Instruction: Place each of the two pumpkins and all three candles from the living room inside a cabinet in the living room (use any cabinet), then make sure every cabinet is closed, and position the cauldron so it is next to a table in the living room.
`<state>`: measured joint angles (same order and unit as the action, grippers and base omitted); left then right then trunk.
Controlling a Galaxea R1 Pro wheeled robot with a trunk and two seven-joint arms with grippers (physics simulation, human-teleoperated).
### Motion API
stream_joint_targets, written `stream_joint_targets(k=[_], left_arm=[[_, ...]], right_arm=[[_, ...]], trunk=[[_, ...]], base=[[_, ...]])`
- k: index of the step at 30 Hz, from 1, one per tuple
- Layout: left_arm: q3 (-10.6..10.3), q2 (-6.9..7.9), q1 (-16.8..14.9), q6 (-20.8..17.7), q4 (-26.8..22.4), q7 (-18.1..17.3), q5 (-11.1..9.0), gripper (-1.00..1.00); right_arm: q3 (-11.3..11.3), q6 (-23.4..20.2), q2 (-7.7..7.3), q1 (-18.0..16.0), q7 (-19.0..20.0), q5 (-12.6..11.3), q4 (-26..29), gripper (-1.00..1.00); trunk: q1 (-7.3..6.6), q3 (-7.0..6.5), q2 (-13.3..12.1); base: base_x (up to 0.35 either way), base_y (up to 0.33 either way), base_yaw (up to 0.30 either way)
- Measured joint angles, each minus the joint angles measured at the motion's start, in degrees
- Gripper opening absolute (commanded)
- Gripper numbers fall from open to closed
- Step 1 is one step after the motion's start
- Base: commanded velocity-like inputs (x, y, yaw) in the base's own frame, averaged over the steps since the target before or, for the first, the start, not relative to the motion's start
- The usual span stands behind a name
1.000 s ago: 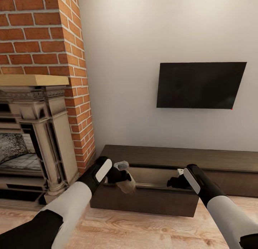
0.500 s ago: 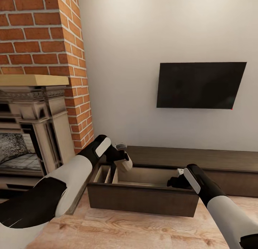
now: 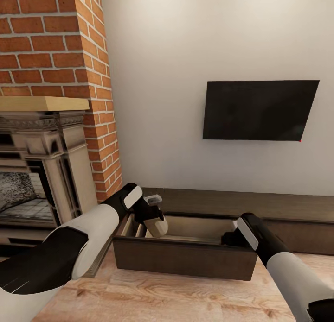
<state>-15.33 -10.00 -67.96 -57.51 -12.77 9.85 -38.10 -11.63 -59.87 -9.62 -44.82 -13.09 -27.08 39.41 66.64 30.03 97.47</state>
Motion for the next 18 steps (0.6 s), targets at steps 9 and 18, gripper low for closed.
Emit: stream_joint_targets(k=[9,18], left_arm=[[-0.08,0.00,0.05,0.26,0.83,-0.28,0.39,-1.00],[-0.08,0.00,0.14,6.01,0.65,-0.28,0.39,-1.00]], right_arm=[[-0.27,0.01,0.72,-0.40,-3.98,-0.22,-1.90,1.00],[-0.51,0.03,1.53,-0.40,-4.10,-0.40,-0.70,1.00]], trunk=[[0.00,-0.01,0.00],[0.00,-0.01,0.00]], base=[[0.000,0.000,0.000],[0.000,-0.001,0.000]])
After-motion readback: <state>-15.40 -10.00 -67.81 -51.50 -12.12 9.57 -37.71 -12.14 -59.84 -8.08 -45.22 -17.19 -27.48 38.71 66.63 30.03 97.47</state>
